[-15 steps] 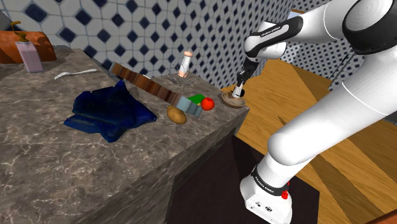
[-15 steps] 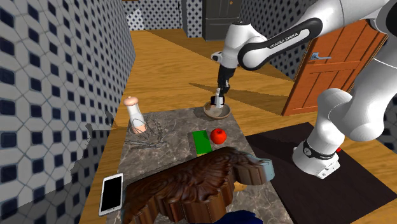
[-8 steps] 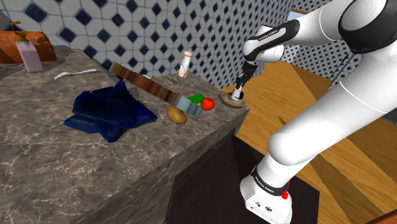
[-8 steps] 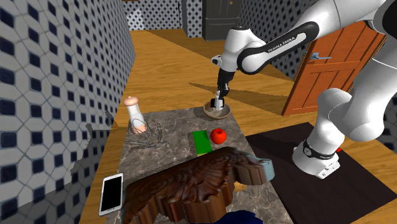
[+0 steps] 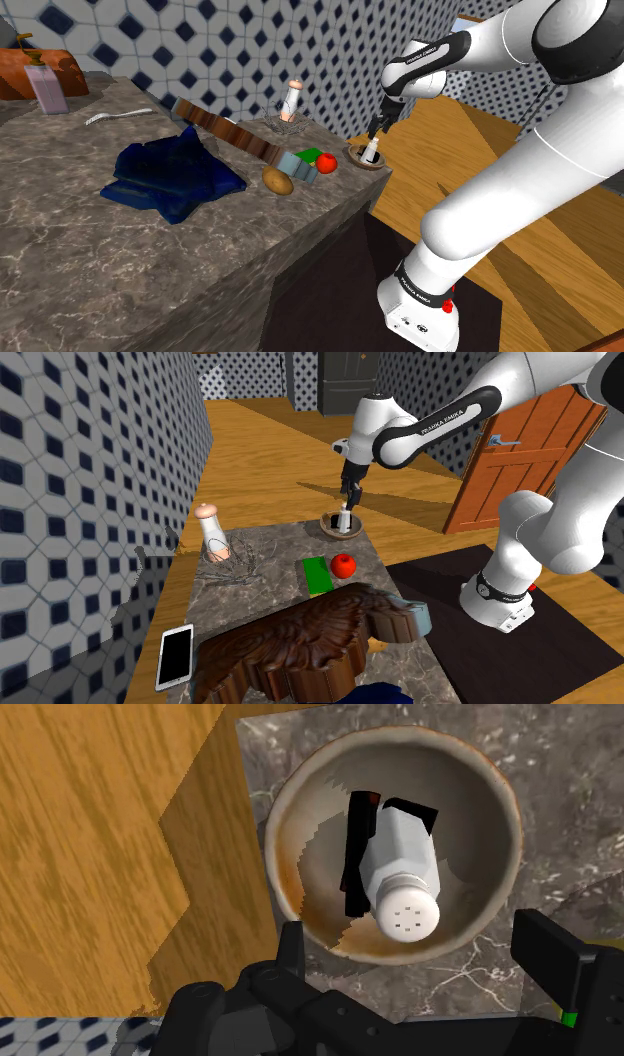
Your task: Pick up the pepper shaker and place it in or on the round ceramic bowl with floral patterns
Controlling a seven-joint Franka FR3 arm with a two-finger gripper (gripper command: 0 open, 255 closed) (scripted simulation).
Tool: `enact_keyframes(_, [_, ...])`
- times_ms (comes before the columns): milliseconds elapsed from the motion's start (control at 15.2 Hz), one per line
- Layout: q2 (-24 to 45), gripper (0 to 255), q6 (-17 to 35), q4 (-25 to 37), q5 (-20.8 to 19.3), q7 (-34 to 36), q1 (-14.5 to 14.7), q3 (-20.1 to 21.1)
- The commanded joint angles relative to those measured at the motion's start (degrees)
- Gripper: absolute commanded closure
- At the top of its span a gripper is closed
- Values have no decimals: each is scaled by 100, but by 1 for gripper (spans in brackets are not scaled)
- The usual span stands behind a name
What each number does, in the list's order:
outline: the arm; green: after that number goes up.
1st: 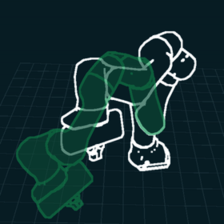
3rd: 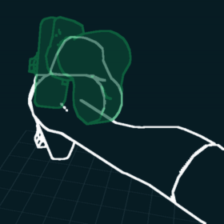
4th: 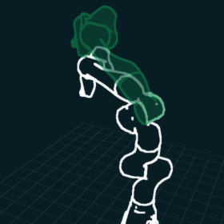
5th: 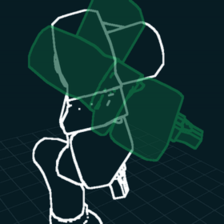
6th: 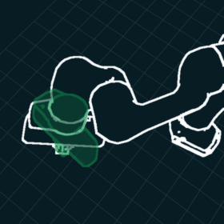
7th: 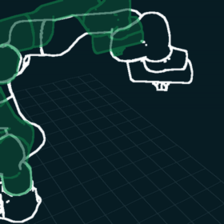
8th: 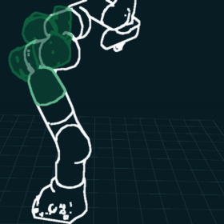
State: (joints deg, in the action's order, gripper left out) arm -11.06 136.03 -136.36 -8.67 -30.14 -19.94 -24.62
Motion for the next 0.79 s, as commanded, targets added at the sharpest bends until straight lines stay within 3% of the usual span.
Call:
enact_keyframes(0, [0,0,0,0,0,0,0,0])
enact_keyframes(264, [-504,0,-775,287,-147,124,-27,135])
enact_keyframes(726, [-503,0,-775,287,-147,123,-28,136])
